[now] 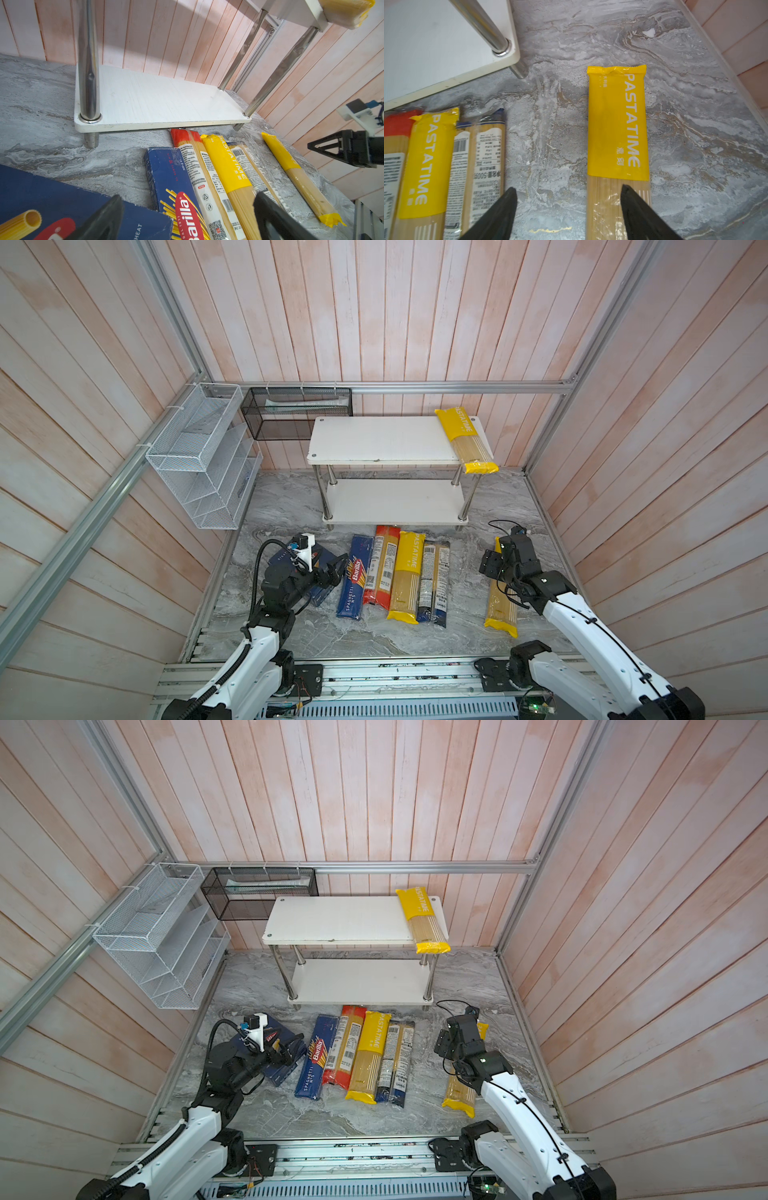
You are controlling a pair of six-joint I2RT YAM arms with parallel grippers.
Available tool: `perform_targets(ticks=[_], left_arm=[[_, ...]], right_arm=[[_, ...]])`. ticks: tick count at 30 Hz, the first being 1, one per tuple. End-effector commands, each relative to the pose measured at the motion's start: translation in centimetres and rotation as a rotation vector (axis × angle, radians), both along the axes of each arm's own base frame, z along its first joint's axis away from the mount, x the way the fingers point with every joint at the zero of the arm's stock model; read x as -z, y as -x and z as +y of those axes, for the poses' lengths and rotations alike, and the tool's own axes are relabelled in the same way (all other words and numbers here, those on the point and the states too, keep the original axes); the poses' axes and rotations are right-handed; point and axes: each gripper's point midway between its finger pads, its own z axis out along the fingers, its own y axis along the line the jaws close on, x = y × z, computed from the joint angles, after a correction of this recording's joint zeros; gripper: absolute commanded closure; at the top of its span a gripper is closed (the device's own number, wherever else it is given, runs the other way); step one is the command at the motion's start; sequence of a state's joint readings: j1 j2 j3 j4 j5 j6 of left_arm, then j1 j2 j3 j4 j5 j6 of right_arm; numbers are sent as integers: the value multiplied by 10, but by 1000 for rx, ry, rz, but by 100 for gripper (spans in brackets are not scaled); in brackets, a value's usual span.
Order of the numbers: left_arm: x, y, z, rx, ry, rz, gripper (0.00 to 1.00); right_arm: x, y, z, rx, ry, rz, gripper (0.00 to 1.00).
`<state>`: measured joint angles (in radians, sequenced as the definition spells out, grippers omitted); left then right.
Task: Place and organize the pasta boxes and bags onto the shelf
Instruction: 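Move the right gripper back down toward the other yellow PASTATIME bag, then lower the right gripper onto the second yellow PASTATIME bag's top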
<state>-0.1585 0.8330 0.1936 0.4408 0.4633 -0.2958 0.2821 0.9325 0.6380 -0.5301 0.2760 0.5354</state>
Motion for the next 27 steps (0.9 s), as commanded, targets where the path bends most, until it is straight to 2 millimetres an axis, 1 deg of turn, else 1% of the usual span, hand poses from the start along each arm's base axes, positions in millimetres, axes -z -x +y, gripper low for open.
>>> perform_targets(ticks=[1,3,4,6,9,14,18,22,27], left_arm=[[-7,1,-4,23,-5,-34,0],[-7,1,-4,26,-5,-33,0],[-7,1,-4,25,-4,-33,0],[-6,1,-4,25,-2,-29,0],[-5,-1,-3,14,-2,-25,0],[-5,-1,-2,12,-6,-25,0],[-5,-1,-2,12,-4,-27,0],[-5,-1,-3,15,-2,-25,0],[-5,0,-3,15,-3,-25,0]], right_arm=[[10,-5,-18,83,27,9,20],[19,-5,-26,126,45,32,20],[20,-6,-29,155,37,36,19],[22,-9,-31,211,3,31,19],[28,-15,-31,242,-23,-7,19],[39,-17,-51,313,2,-7,19],[40,-20,-66,357,51,-9,19],[46,-25,-72,368,40,6,19],[62,-29,-75,376,0,30,19]])
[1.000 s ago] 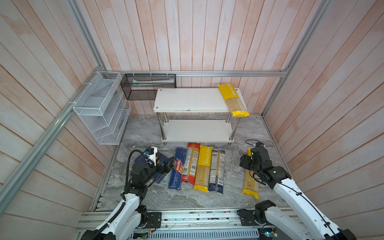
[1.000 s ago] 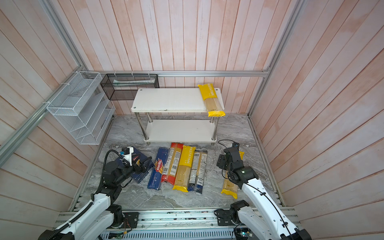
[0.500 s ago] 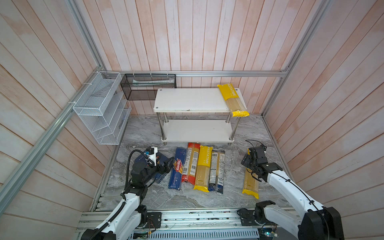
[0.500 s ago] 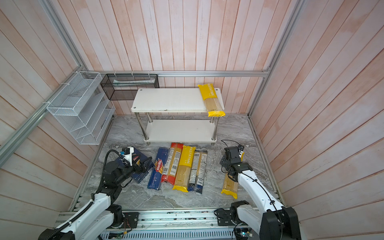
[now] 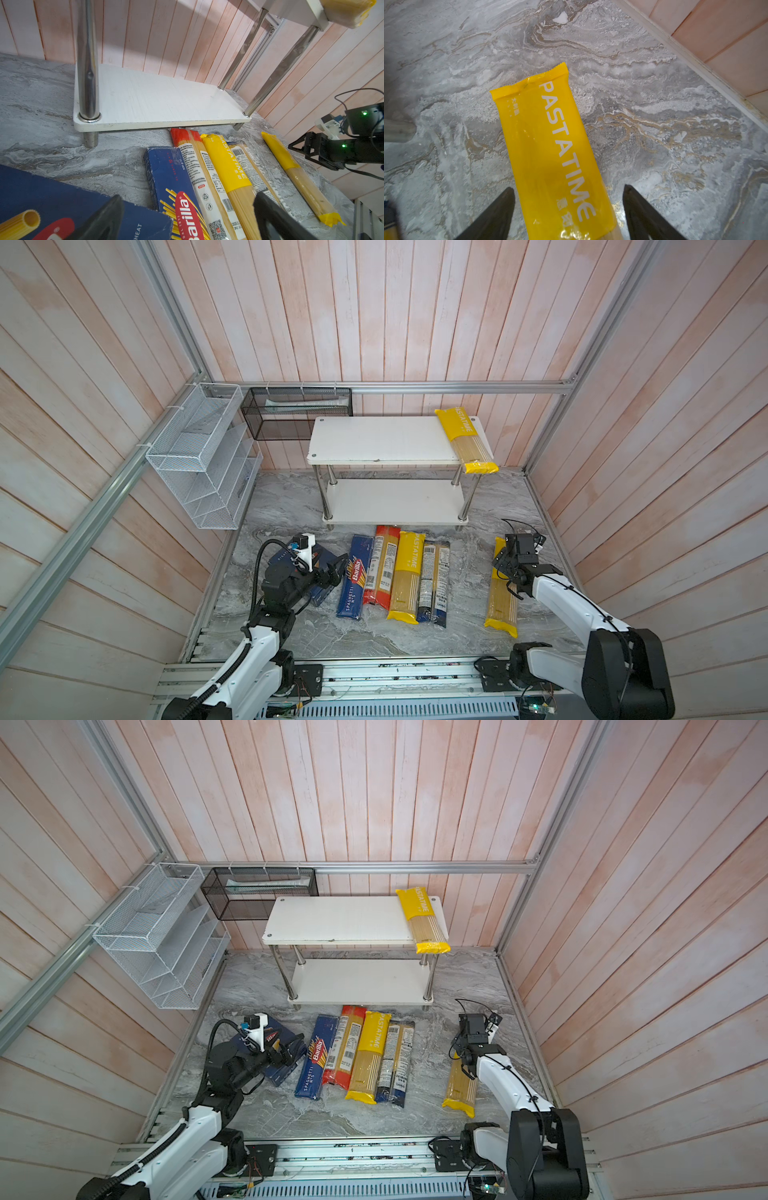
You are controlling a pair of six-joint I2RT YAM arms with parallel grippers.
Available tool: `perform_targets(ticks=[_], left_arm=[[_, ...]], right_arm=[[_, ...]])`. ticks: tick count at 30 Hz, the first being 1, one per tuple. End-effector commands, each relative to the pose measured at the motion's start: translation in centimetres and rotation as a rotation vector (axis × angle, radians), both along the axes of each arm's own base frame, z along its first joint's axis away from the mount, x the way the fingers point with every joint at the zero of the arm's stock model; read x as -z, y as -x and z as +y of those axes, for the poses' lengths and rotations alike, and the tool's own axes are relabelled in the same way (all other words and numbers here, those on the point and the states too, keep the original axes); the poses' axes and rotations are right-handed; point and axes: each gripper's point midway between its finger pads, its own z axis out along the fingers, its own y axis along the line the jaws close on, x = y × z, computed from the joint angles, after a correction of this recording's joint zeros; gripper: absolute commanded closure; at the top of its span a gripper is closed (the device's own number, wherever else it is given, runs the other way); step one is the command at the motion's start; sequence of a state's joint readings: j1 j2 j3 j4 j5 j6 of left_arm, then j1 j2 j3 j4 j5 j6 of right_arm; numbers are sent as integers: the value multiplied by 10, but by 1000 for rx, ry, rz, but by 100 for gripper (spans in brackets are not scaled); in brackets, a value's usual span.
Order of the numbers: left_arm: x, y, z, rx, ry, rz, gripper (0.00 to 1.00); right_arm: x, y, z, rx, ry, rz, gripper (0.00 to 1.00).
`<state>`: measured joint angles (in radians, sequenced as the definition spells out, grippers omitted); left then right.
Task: Place and organize the pasta boxes and bags onto the shelf
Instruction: 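Lower the right gripper onto the second yellow PASTATIME bag's top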
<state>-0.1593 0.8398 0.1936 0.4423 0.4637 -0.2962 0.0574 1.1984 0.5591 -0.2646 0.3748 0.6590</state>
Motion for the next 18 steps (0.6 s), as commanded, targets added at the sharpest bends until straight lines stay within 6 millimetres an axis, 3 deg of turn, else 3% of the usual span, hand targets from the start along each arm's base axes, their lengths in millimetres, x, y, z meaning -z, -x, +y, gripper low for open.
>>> perform_targets(ticks=[1,18], left_arm=[[-7,0,-3,15,-2,-30,0],[-6,0,-3,15,-3,-32,0]], right_arm=[[6,-5,-1,0,-16,-8,18],[46,-8,25,-105,-152,79,19]])
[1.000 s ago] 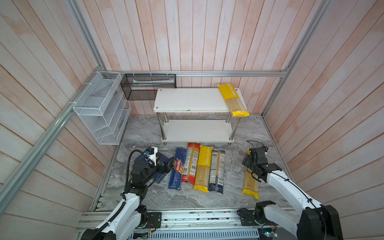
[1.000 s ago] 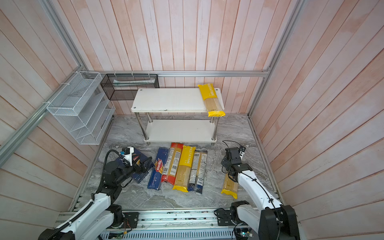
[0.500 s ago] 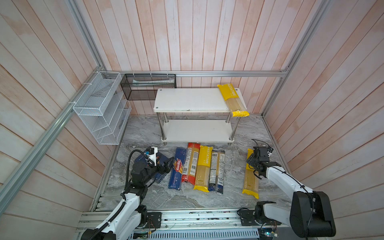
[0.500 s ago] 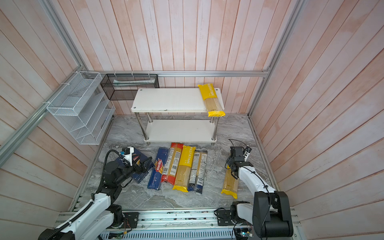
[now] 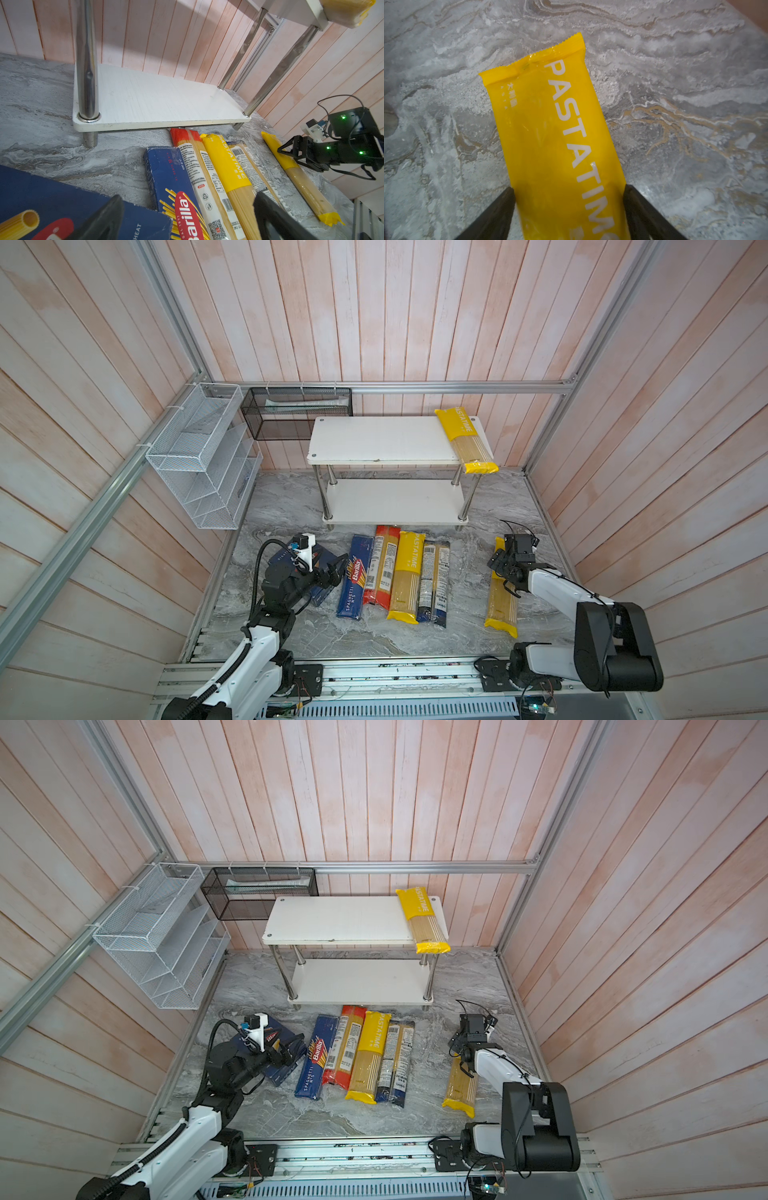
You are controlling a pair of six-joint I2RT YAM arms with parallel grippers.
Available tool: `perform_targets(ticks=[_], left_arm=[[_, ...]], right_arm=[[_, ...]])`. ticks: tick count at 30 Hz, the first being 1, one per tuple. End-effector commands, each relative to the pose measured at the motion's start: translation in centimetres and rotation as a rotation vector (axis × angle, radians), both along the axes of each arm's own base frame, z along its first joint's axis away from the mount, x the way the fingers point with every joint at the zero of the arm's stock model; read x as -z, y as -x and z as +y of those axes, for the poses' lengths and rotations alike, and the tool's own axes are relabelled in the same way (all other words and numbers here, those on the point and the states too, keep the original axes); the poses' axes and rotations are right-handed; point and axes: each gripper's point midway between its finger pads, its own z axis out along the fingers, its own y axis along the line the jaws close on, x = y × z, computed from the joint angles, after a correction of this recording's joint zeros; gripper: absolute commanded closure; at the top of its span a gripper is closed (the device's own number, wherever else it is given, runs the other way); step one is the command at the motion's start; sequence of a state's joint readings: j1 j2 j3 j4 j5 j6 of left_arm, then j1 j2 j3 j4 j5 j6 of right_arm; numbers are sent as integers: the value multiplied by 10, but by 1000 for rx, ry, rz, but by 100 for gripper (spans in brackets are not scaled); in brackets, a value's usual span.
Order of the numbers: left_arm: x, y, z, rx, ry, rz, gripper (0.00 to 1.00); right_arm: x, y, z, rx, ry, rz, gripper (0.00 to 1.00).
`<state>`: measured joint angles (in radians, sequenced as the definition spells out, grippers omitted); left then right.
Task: Place and organize the pasta boxes and bags onto the shelf
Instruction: 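Lower the right gripper onto the second yellow PASTATIME bag's top, then close the right gripper on the yellow bag's top end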
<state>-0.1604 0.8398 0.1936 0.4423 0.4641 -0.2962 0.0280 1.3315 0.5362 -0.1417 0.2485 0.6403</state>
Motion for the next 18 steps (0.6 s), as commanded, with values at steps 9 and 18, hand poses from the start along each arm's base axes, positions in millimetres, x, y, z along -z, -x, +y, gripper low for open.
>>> perform_targets(ticks=[9,18], left_arm=[[-7,1,-3,17,-2,-35,0],[-6,0,-3,17,-2,-32,0]], right_arm=[[20,8,37,-121,-187,58,21],[12,14,68,-192,-303,27,24]])
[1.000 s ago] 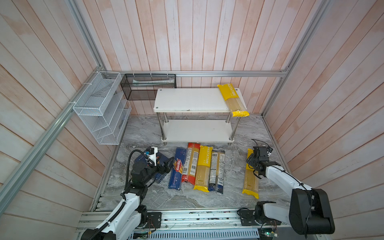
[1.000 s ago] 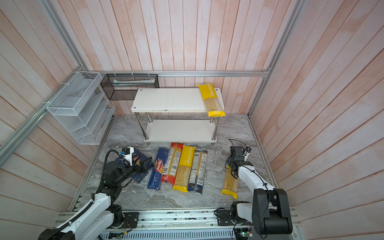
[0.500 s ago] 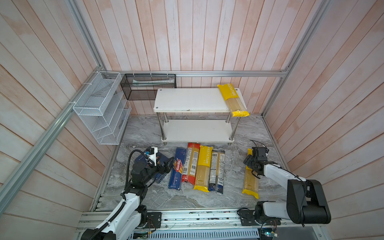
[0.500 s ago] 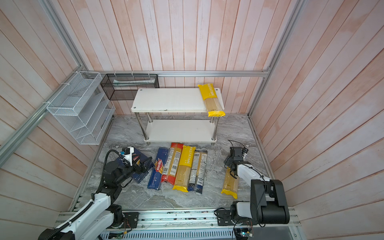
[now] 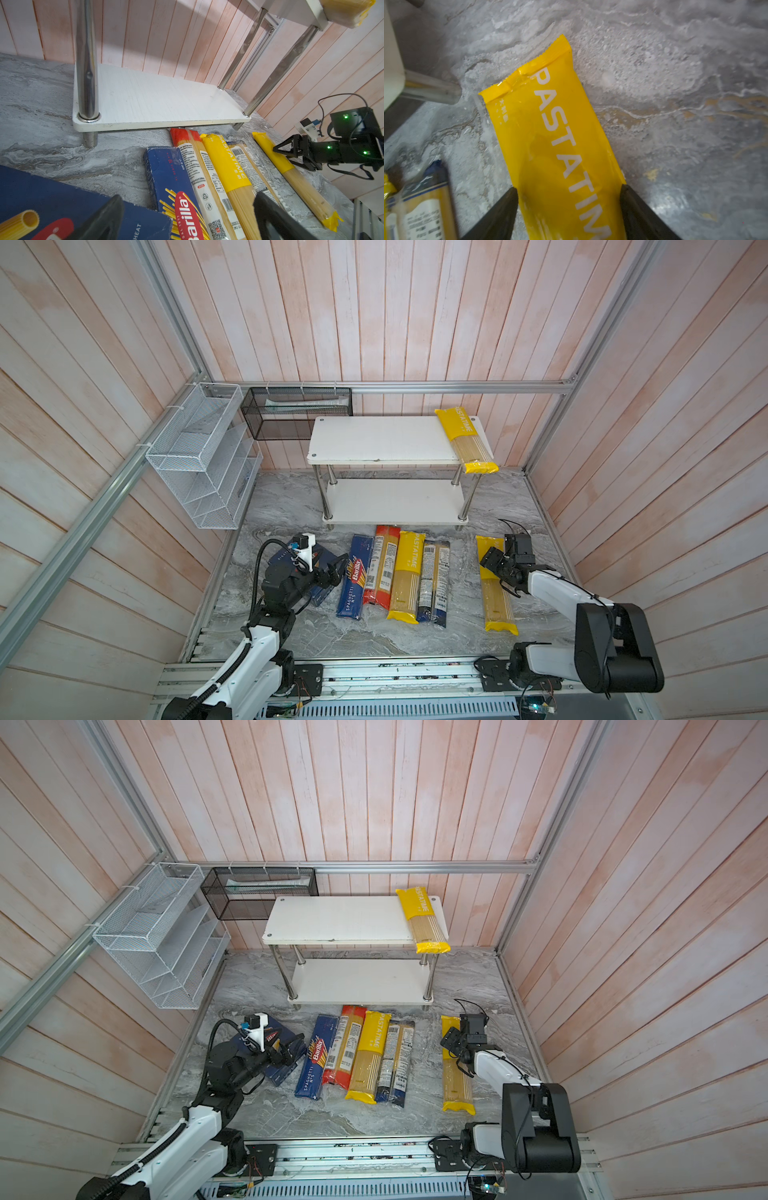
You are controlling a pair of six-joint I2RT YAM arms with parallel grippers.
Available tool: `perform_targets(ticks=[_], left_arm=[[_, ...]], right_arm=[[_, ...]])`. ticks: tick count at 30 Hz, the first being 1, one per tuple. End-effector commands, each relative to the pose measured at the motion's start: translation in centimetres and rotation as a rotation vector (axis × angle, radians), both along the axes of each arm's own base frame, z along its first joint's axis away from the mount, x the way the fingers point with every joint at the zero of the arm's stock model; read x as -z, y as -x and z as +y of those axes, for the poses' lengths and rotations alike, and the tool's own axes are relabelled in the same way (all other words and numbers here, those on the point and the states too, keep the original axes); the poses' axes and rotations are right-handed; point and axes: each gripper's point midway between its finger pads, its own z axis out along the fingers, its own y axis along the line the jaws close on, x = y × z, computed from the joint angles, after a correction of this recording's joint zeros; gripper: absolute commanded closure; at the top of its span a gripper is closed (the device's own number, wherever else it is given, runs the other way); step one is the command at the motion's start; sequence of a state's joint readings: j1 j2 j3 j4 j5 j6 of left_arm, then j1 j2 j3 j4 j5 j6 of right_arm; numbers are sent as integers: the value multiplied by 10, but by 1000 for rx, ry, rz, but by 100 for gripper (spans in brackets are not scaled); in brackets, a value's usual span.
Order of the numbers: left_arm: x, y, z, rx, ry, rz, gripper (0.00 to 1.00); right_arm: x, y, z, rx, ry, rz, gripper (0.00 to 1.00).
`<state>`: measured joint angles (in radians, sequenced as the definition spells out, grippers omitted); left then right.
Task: Place and organize the pasta boxes and bags onto the shelf
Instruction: 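Close the right gripper on the yellow bag's top end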
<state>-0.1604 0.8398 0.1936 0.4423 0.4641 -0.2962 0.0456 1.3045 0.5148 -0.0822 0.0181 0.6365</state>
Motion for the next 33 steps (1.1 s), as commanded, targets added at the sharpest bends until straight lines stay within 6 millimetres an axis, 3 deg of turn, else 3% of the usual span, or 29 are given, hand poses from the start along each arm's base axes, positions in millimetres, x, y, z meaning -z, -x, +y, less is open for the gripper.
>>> perform_targets(ticks=[1,11,23,27,33], left_arm=[[-5,0,-3,17,-2,-30,1],[-6,1,-3,19,1,-32,0],[-10,4,-2,16,5,-52,0],[-9,3,-2,15,5,-45,0],[-8,2,-4,22,5,-39,0]], right_arm=[[15,25,27,-67,-115,92,24],[-1,31,14,-45,-13,97,24],[-24,35,44,-177,43,119,25],[-29,45,42,-147,68,134,26],[-19,66,39,-121,56,170,26]])
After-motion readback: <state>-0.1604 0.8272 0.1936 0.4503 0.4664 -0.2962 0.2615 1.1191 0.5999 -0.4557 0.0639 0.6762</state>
